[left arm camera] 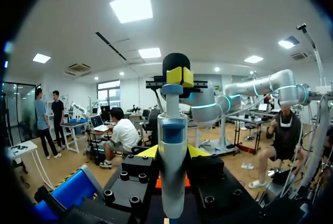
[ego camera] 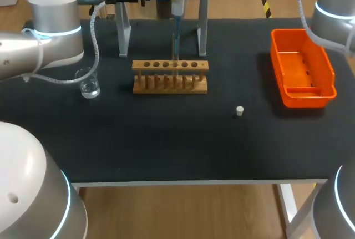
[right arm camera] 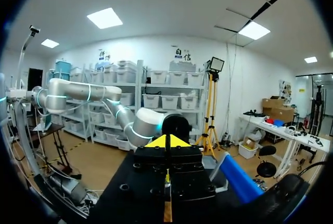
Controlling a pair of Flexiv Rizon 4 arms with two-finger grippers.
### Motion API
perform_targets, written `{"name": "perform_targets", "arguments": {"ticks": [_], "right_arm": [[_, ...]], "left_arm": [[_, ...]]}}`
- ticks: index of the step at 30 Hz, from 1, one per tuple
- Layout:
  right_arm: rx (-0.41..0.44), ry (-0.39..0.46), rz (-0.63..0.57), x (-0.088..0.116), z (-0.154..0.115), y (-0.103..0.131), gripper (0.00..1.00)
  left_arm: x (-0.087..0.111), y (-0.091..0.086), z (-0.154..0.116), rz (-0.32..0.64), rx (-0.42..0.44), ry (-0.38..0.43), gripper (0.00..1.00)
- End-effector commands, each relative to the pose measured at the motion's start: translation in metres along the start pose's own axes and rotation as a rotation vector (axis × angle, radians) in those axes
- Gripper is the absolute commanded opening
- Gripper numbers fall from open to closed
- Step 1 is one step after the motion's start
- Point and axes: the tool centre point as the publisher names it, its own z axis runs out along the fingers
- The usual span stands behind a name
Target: Invert the test tube, pick up the pipette, mount the tip to pipette, aspirate from beaker and dispense into the tube, eject the tip, return the pipette, and cap with the stopper.
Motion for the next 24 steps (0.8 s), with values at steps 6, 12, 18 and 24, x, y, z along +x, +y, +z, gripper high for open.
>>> {"name": "perform_targets", "arguments": {"ticks": [6,12,18,24], "right_arm": [[0.016,0.045,0.016,-0.006,0.028,0.005,0.00],[0.006,0.054,0.026,-0.009,0.039,0.003,0.00],[0.006,0.062,0.027,-0.010,0.046,0.000,0.00],[0.015,0.053,0.017,-0.012,0.052,-0.002,0.00]], "left_arm": [[0.000,0.000,0.000,0.001,0.001,-0.002,0.00],[0.000,0.000,0.000,0.001,0.001,-0.002,0.00],[0.000,0.000,0.000,0.001,0.001,-0.002,0.00],[0.000,0.000,0.000,0.001,0.001,-0.002,0.00]]}}
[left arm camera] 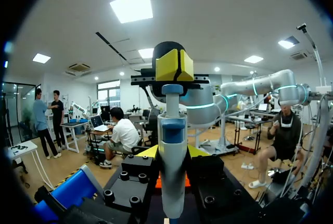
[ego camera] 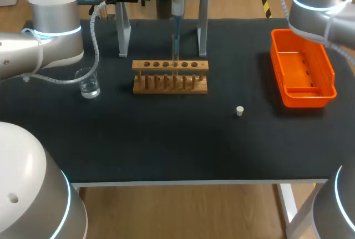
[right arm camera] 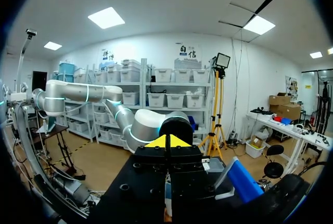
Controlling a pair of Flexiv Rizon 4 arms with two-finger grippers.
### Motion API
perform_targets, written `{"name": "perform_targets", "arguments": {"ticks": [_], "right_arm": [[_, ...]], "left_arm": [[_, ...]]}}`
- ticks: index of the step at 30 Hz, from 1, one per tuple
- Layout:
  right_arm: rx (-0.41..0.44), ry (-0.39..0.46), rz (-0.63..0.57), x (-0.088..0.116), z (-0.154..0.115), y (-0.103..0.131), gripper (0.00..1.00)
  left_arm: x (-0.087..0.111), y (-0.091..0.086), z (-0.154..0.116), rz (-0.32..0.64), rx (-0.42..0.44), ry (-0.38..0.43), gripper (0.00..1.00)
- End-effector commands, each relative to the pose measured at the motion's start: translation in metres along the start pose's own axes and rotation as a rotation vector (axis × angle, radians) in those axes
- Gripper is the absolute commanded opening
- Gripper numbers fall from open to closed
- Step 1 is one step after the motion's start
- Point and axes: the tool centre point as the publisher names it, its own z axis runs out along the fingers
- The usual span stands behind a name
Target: Invert the test tube, pick up the pipette, mount the tip to pipette, aspirate from beaker and dispense into the tube, eject the tip, return the pipette, and cap with the stopper.
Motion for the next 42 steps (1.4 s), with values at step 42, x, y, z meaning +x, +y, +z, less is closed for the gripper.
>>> {"name": "perform_targets", "arguments": {"ticks": [42], "right_arm": [[0.025,0.013,0.029,0.004,0.015,-0.030,0.00]], "left_arm": [[0.000,0.000,0.000,0.001,0.001,-0.002,0.00]]}}
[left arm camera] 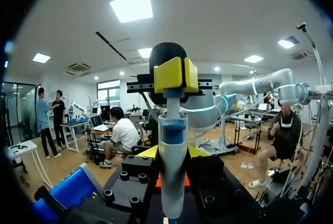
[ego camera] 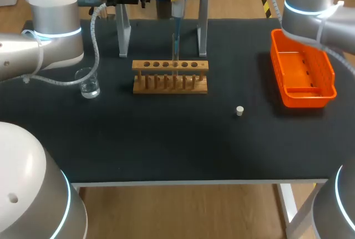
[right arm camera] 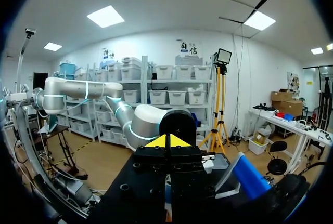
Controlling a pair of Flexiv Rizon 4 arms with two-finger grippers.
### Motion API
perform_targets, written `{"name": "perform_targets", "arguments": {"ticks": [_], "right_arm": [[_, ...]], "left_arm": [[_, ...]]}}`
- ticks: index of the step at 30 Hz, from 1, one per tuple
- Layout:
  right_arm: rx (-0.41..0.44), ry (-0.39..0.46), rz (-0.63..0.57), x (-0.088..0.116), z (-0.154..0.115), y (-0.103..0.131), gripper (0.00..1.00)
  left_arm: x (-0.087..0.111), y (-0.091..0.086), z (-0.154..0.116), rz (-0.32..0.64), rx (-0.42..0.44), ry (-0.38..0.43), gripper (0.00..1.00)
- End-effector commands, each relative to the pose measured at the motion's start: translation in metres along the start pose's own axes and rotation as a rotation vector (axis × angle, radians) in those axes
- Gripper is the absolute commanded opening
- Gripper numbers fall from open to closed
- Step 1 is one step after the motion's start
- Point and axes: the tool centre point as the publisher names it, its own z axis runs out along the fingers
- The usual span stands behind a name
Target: Invert the test tube, pick up the pipette, mount the tip to pipette, aspirate from beaker and dispense into the tube, eject the tip, return the pipette, and cap with the stopper.
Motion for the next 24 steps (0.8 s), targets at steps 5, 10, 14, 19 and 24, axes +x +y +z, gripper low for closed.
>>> {"name": "perform_targets", "arguments": {"ticks": [5,10,14,19,24], "right_arm": [[0.013,-0.003,0.023,0.002,-0.001,-0.017,0.00],[0.019,-0.002,0.035,0.001,0.000,-0.023,0.00],[0.021,0.000,0.041,0.001,0.001,-0.027,0.00],[0.025,0.002,0.046,0.001,0.001,-0.029,0.00],[0.030,0.001,0.049,0.001,0.001,-0.030,0.00]], "left_arm": [[-0.001,-0.004,0.000,0.001,0.001,-0.003,0.00],[-0.001,-0.004,0.000,0.001,0.001,-0.003,0.00],[-0.001,-0.004,0.000,0.001,0.001,-0.003,0.00],[-0.001,-0.004,0.000,0.001,0.001,-0.003,0.00],[-0.001,-0.004,0.000,0.001,0.001,-0.003,0.00]]}}
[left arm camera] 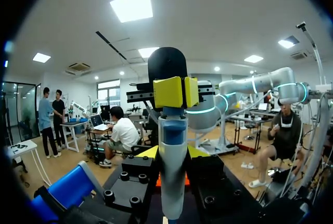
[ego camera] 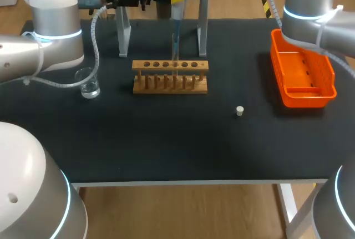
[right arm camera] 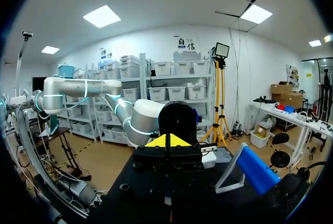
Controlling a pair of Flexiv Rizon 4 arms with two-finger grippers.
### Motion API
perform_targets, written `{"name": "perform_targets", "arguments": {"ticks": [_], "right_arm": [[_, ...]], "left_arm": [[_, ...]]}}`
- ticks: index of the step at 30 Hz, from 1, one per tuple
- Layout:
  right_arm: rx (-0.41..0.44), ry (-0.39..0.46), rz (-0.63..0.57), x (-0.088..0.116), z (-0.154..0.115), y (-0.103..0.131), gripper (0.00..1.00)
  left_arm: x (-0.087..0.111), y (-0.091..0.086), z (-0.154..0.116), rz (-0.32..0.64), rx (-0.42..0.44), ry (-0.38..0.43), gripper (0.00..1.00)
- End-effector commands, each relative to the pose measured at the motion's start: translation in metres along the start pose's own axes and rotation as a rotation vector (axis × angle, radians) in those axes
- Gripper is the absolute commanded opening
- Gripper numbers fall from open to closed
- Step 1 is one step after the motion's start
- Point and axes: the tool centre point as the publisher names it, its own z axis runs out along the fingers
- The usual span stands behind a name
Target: Invert the test tube, pick up the pipette, mount the tip to pipette, aspirate from beaker and dispense into the tube, eject the tip, return the pipette, and cap with the stopper.
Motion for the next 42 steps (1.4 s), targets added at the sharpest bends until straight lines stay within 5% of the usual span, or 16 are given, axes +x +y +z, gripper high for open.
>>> {"name": "perform_targets", "arguments": {"ticks": [1,11,22,23,25,26,36,42], "right_arm": [[0.007,0.002,0.003,0.000,0.000,-0.010,0.00],[0.002,0.002,-0.019,0.001,0.001,0.001,0.00],[-0.040,-0.030,-0.126,0.003,-0.014,0.043,0.00],[-0.038,-0.037,-0.140,0.003,-0.017,0.046,0.09],[-0.037,-0.053,-0.160,0.006,-0.026,0.052,0.51],[-0.040,-0.057,-0.169,0.007,-0.031,0.053,1.00],[-0.052,-0.072,-0.245,0.025,-0.085,0.047,1.00],[-0.006,-0.096,-0.264,0.033,-0.114,0.018,1.00]], "left_arm": [[-0.002,-0.009,0.000,0.001,0.000,-0.002,0.00],[-0.002,-0.009,0.000,0.001,0.000,-0.002,0.00],[-0.002,-0.009,0.000,0.001,0.000,-0.002,0.00],[-0.002,-0.009,0.000,0.001,0.000,-0.002,0.00],[-0.002,-0.009,0.000,0.001,0.000,-0.002,0.00],[-0.002,-0.009,0.000,0.001,0.000,-0.002,0.00],[-0.002,-0.009,0.000,0.001,0.000,-0.002,0.00],[-0.002,-0.009,0.000,0.001,0.000,-0.002,0.00]]}}
